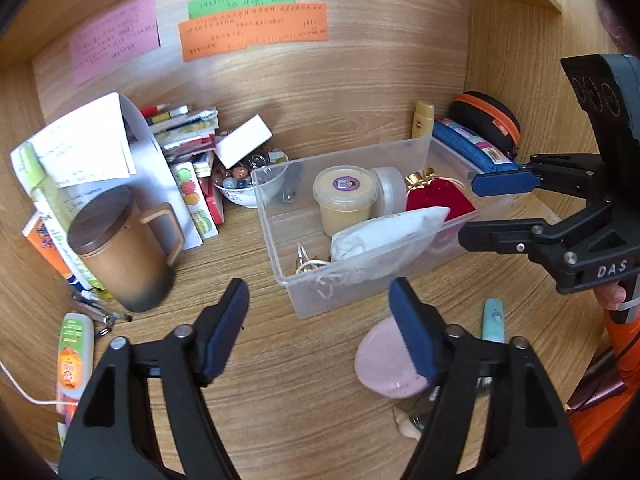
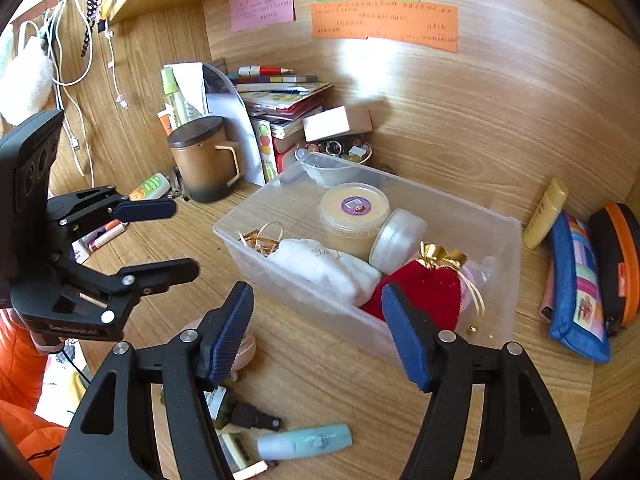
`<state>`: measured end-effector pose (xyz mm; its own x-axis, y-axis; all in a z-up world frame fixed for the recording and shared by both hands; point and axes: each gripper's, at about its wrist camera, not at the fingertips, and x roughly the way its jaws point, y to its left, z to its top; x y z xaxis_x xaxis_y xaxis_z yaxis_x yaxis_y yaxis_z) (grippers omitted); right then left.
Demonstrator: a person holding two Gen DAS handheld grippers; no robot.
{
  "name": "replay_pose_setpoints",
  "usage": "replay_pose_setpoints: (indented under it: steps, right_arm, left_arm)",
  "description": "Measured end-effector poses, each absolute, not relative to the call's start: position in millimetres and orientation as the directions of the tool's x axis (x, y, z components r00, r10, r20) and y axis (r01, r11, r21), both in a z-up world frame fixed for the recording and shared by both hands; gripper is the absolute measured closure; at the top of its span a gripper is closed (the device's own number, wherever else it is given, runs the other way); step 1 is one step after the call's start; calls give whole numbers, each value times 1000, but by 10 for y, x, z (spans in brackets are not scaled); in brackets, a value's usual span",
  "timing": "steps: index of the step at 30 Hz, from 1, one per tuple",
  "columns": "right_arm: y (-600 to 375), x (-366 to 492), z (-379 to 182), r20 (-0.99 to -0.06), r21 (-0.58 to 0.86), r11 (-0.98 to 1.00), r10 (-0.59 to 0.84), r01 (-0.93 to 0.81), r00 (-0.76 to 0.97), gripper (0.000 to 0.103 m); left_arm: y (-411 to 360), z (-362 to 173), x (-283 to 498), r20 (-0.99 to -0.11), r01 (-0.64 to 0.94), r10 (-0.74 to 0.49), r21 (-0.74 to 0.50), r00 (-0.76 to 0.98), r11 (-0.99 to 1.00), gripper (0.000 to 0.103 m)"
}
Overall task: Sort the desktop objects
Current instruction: 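Open the left gripper and move both grippers back toward the desk items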
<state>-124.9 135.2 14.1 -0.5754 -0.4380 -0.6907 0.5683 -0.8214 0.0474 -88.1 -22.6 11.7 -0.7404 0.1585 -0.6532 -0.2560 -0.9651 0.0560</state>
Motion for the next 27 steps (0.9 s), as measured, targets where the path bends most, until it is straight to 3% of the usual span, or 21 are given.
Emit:
replay_pose_setpoints:
  steps: [4, 5, 11, 27]
  right_arm:
    - [1439, -1108, 166, -677, 49, -828, -439, 558, -591, 24]
    - [1469, -1066, 177, -670, 50, -830, -441, 556, -598, 24]
    - [1665, -867, 199, -651, 46, -855, -418, 516, -634, 22]
    - [1899, -528, -276, -698, 137, -892, -396, 432, -597, 21]
  left_arm:
    - [-232, 155, -690, -624, -242, 136, 88, -770, -966, 18]
    - [-237, 169, -630, -612, -240, 134, 94, -779, -966, 13]
    - [-244, 192, -406, -578, -237, 130, 114, -806, -965, 9]
    - [-1, -220, -208, -636, -264, 198, 10, -746, -964, 8]
